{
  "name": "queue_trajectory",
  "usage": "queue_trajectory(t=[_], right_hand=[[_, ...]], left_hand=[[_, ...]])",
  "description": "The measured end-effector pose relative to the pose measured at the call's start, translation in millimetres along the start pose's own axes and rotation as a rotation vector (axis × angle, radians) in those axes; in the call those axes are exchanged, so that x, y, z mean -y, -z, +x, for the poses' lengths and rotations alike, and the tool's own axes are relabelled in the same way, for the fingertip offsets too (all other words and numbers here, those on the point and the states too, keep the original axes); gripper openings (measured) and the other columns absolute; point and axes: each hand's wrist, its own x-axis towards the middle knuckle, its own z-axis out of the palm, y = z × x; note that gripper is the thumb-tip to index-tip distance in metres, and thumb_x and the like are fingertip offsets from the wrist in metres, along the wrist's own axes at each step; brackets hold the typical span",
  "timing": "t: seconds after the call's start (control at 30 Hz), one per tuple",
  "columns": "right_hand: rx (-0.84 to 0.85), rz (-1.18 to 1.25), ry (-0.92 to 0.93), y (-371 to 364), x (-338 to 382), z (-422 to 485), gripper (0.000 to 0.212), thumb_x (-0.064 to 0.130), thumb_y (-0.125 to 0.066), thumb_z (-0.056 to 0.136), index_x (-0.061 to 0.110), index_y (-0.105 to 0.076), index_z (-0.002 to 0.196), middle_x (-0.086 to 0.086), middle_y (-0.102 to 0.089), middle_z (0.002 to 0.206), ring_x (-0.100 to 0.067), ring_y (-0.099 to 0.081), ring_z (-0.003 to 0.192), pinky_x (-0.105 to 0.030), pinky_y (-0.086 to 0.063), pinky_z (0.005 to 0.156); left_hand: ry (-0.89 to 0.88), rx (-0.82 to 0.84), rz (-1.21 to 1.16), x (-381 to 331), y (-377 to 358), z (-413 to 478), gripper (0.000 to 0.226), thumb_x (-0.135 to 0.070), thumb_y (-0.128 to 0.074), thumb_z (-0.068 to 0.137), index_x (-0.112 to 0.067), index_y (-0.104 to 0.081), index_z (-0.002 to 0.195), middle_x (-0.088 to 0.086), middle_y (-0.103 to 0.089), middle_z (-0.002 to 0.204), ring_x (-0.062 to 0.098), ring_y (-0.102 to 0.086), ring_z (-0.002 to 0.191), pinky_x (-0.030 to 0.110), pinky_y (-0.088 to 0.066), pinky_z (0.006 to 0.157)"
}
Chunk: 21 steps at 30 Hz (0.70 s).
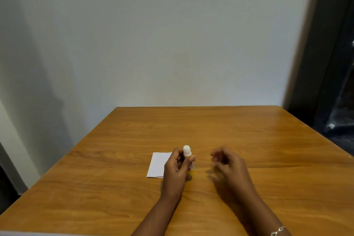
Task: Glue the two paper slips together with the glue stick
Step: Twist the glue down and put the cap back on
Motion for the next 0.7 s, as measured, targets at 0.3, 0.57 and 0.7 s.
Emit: queue_trajectory(t=[0.3, 0.57, 0.7], right_hand=[[0.075, -0.506, -0.207, 1, -20, 22, 0.029, 0.024, -0.075, 0.070, 0.018, -0.062, 0.096, -0.002, -0.063, 0.100, -0.020, -0.059, 0.097, -0.030, -0.044, 0.078], [0.079, -0.097, -0.026, 7, 5, 21, 0.028, 0.000, -0.062, 0.080, 0.014, -0.065, 0.104, 0.007, -0.054, 0.089, -0.016, -0.058, 0.085, -0.013, -0.049, 0.068], [0.156, -0.054, 0.051, 6, 29, 22, 0.035, -0.004, -0.068, 0.074, 0.024, -0.061, 0.095, 0.008, -0.057, 0.083, -0.009, -0.058, 0.070, -0.021, -0.054, 0.065]], left_hand=[[0.042, 0.075, -0.012, 1, 1, 3, 0.011, -0.018, -0.053, 0.090, -0.023, -0.055, 0.099, 0.011, -0.065, 0.085, 0.015, -0.068, 0.076, 0.030, -0.056, 0.065], [-0.017, 0.067, 0.062, 5, 2, 5, 0.018, -0.026, -0.058, 0.082, -0.019, -0.058, 0.099, -0.007, -0.058, 0.083, -0.001, -0.053, 0.072, 0.012, -0.043, 0.067], [-0.025, 0.059, 0.087, 7, 2, 6, 0.021, -0.030, -0.055, 0.078, -0.028, -0.059, 0.099, -0.002, -0.062, 0.096, 0.000, -0.056, 0.085, 0.013, -0.044, 0.076]])
